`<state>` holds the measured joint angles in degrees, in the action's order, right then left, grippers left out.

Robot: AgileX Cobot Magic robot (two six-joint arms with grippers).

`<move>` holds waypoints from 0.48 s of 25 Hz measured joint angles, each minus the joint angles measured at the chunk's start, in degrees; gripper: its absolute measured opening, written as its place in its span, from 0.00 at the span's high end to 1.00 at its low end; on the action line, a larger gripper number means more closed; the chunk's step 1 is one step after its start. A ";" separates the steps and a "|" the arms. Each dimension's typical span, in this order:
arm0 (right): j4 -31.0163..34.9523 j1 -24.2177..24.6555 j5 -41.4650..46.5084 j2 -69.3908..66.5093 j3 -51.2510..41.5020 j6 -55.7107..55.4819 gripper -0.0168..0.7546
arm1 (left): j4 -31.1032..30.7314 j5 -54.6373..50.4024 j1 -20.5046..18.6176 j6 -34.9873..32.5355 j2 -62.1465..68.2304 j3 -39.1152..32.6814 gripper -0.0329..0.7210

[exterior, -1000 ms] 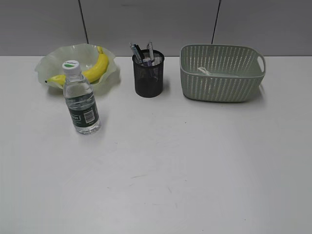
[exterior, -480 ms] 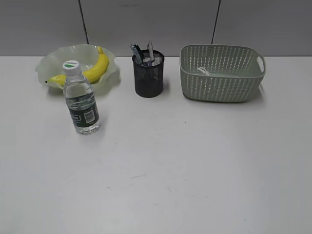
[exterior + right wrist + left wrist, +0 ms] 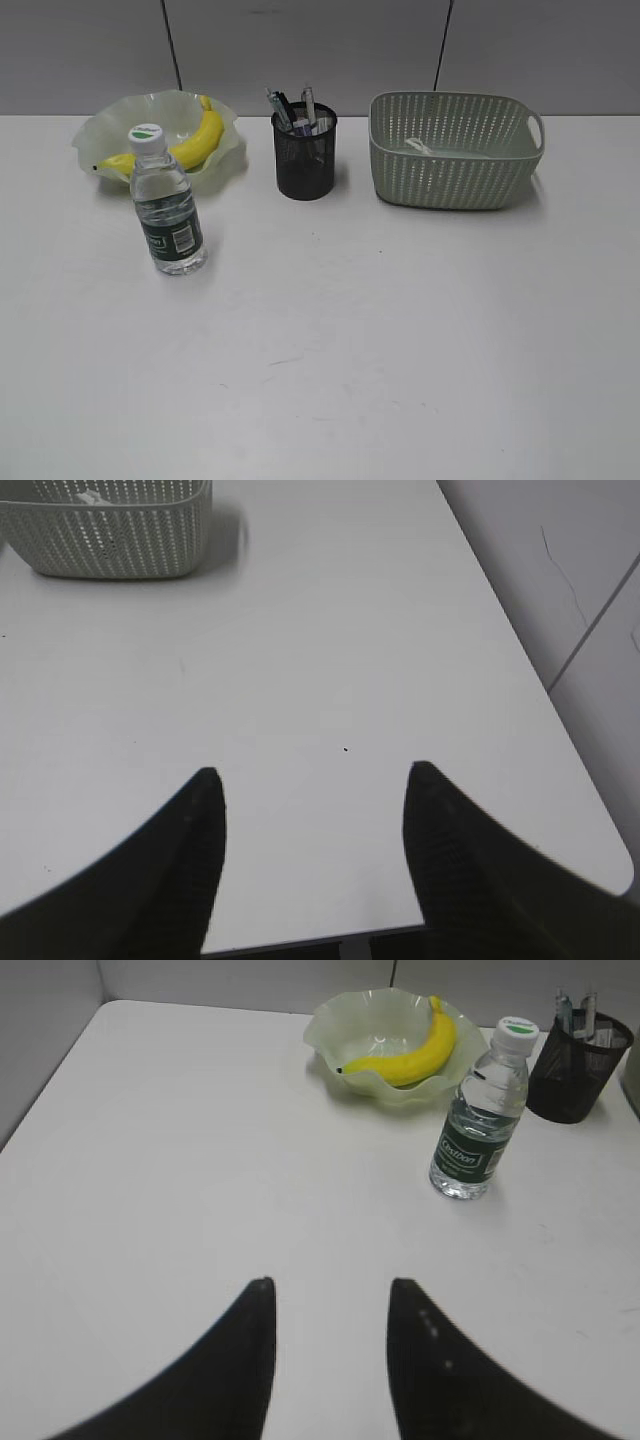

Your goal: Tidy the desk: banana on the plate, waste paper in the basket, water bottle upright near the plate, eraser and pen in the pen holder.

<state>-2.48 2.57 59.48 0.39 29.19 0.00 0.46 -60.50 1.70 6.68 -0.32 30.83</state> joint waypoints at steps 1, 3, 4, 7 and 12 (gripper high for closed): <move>0.00 -0.34 0.00 0.00 0.00 0.00 0.39 | 0.06 0.00 -0.04 0.00 0.00 0.00 0.59; 0.00 -1.54 0.00 0.00 0.00 0.00 0.39 | 0.06 0.00 -0.04 0.00 0.00 0.00 0.61; 0.00 -2.33 0.00 0.00 0.00 0.00 0.39 | 0.06 0.04 -0.04 0.00 0.00 0.00 0.61; 0.00 -3.33 0.00 0.00 0.00 0.00 0.39 | 0.06 0.04 -0.04 0.00 0.00 0.00 0.62; 0.00 -3.52 0.00 0.00 0.00 0.00 0.39 | 0.06 0.04 -0.04 0.00 0.00 0.00 0.63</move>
<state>-2.48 -0.96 59.48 0.39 29.19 0.00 0.52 -60.46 1.65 6.68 -0.32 30.83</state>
